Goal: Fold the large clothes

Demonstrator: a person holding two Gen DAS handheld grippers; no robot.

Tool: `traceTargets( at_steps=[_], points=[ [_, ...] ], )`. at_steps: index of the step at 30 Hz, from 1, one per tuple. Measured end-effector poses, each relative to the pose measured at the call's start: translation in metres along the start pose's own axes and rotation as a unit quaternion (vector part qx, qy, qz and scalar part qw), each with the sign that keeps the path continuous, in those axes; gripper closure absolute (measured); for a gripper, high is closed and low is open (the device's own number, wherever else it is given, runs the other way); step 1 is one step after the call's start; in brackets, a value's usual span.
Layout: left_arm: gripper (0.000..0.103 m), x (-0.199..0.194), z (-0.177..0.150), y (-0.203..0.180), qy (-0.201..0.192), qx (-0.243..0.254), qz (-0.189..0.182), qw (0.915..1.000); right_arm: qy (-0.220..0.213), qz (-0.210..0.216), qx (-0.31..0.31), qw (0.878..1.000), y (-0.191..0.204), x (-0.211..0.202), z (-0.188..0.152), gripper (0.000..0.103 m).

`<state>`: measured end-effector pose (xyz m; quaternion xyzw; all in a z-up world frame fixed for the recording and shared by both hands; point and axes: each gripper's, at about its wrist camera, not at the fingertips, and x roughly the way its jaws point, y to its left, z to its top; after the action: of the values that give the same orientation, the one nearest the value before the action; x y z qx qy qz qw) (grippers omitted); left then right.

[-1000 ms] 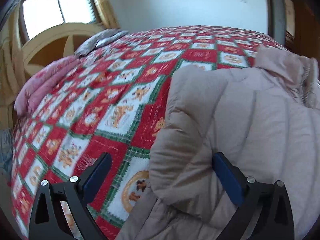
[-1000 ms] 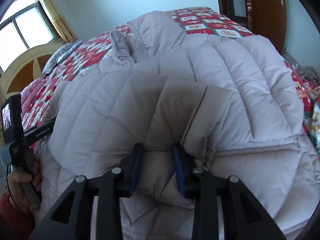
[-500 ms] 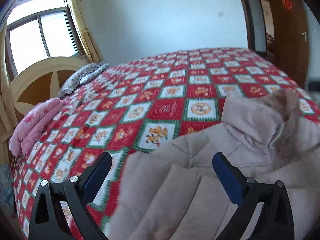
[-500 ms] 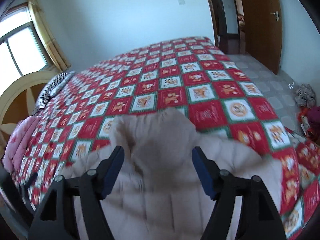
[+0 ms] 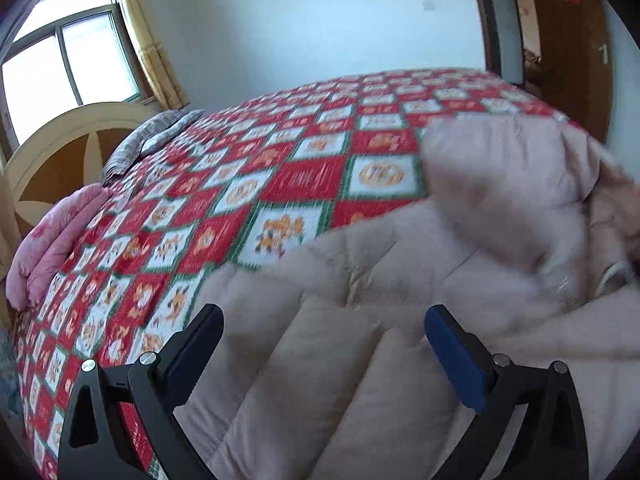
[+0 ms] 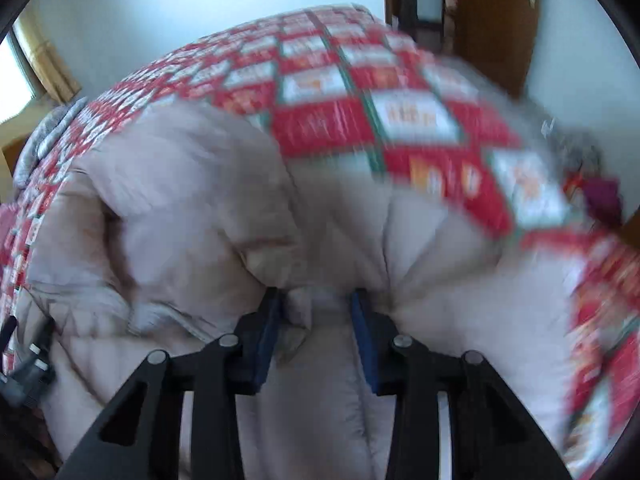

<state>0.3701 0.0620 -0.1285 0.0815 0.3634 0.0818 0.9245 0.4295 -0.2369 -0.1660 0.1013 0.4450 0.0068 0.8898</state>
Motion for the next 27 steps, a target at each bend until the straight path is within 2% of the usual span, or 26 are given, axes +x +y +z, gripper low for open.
traceTargets(
  at_steps=[2, 5, 8, 11, 12, 13, 15, 16, 18, 22, 27],
  points=[
    [0.002, -0.017, 0.017, 0.003, -0.024, -0.013, -0.016, 0.9995, -0.036, -0.017, -0.029, 0.999, 0.006, -0.004, -0.011, 0.064],
    [0.002, -0.033, 0.053, 0.004, -0.050, -0.038, -0.042, 0.9972, -0.045, -0.040, -0.047, 0.997, 0.016, -0.006, -0.015, 0.063],
    [0.002, -0.020, 0.092, -0.018, -0.033, -0.041, -0.047, 0.9975, -0.048, -0.022, -0.033, 0.998, 0.009, -0.009, -0.015, 0.063],
    [0.002, 0.005, 0.103, -0.050, -0.007, -0.008, -0.022, 0.9997, -0.049, -0.018, -0.030, 0.998, 0.008, -0.010, -0.016, 0.063],
    [0.005, 0.016, 0.100, -0.061, 0.002, 0.014, 0.007, 0.9999, -0.049, -0.017, -0.029, 0.998, 0.008, -0.008, -0.014, 0.063],
    [0.024, 0.027, 0.094, -0.070, 0.012, 0.041, 0.042, 0.9982, -0.049, -0.015, -0.027, 0.998, 0.007, -0.009, -0.015, 0.063],
    [0.054, 0.047, 0.072, -0.077, 0.044, 0.087, 0.094, 0.9908, -0.049, -0.014, -0.026, 0.998, 0.008, -0.007, -0.014, 0.063],
    [0.056, 0.056, 0.058, -0.073, 0.064, 0.094, 0.100, 0.9884, -0.049, -0.015, -0.027, 0.998, 0.008, -0.007, -0.015, 0.063],
    [0.056, 0.066, 0.032, -0.055, 0.077, 0.082, 0.105, 0.9881, -0.050, -0.015, -0.027, 0.998, 0.008, -0.007, -0.015, 0.063],
    [0.054, 0.072, 0.013, -0.020, 0.075, -0.005, 0.065, 0.9951, -0.051, -0.022, -0.032, 0.998, 0.011, -0.007, -0.016, 0.062],
    [0.054, 0.073, 0.007, -0.034, 0.058, 0.017, 0.102, 0.9929, -0.051, -0.032, -0.037, 0.998, 0.013, -0.007, -0.016, 0.061]
  ],
)
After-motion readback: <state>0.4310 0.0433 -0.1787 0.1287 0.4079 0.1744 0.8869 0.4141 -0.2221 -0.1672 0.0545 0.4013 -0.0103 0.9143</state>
